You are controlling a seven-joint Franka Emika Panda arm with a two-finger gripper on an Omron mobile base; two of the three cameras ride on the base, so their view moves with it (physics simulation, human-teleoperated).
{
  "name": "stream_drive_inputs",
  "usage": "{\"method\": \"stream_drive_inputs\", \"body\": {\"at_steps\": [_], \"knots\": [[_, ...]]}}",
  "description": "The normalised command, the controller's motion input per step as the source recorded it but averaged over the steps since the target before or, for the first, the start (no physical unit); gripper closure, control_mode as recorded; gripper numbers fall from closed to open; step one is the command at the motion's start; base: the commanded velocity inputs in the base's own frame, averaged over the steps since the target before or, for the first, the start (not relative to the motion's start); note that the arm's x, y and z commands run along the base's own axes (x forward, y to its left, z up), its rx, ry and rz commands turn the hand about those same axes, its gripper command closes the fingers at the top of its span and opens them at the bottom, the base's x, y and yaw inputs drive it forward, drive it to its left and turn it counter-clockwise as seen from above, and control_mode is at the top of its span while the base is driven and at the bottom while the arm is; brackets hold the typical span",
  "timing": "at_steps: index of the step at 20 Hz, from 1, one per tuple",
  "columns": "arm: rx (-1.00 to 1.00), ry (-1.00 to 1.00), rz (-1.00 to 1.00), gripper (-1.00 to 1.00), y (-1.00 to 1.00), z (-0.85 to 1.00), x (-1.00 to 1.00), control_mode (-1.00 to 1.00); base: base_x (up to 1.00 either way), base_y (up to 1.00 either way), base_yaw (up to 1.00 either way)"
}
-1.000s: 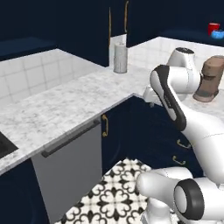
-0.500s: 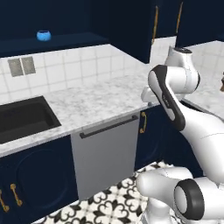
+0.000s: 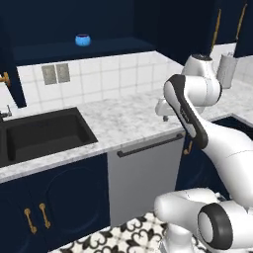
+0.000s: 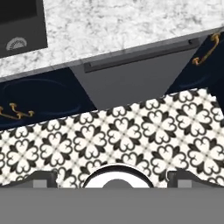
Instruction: Gather all objects into one cabinet and sort the glasses and bowls to opposite sides.
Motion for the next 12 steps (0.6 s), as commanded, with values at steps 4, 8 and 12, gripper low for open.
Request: {"method": "stream_drive_inputs", "body": {"at_steps": [4,8,12], "knots": [[0.0,0.0,0.0,-1.0,0.0,0.0,0.0,1.0,0.33,0.46,0.33],[0.0,0.0,0.0,-1.0,0.0,0.0,0.0,1.0,0.64,-0.02,0.42],[0.0,0.0,0.0,-1.0,0.0,0.0,0.0,1.0,0.58,-0.23,0.19]]}}
